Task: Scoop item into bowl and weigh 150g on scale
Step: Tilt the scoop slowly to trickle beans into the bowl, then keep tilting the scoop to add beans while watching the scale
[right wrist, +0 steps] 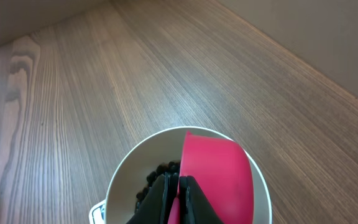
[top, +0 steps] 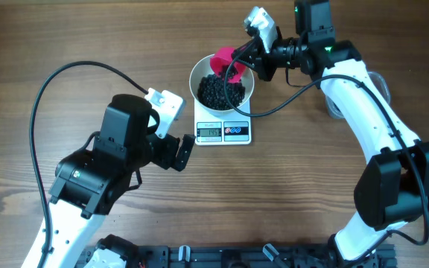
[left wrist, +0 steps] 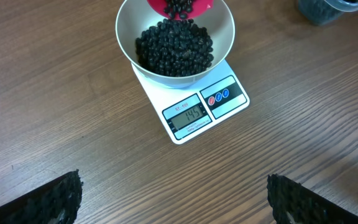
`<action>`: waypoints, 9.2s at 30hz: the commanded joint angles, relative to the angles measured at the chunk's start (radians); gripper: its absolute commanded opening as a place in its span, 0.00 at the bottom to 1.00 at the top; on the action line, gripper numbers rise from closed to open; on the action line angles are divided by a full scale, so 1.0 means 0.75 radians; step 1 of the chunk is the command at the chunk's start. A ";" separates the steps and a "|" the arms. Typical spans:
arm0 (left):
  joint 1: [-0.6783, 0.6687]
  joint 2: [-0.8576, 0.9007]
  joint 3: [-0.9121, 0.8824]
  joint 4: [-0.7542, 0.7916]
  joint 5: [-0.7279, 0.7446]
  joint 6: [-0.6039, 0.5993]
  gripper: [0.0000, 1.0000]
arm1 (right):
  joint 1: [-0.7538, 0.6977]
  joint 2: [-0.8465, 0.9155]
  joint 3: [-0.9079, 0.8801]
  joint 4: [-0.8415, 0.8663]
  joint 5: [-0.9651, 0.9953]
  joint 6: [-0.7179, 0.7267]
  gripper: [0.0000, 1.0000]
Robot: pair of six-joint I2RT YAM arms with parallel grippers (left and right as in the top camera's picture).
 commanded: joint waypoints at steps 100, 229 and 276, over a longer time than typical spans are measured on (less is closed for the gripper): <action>0.006 -0.005 0.018 0.004 0.016 0.011 1.00 | -0.001 -0.054 0.016 -0.102 -0.085 -0.082 0.05; 0.006 -0.005 0.018 0.004 0.016 0.011 1.00 | 0.025 -0.077 0.016 0.012 0.083 0.090 0.05; 0.006 -0.005 0.018 0.004 0.016 0.011 1.00 | 0.025 -0.077 0.016 -0.037 0.164 0.154 0.04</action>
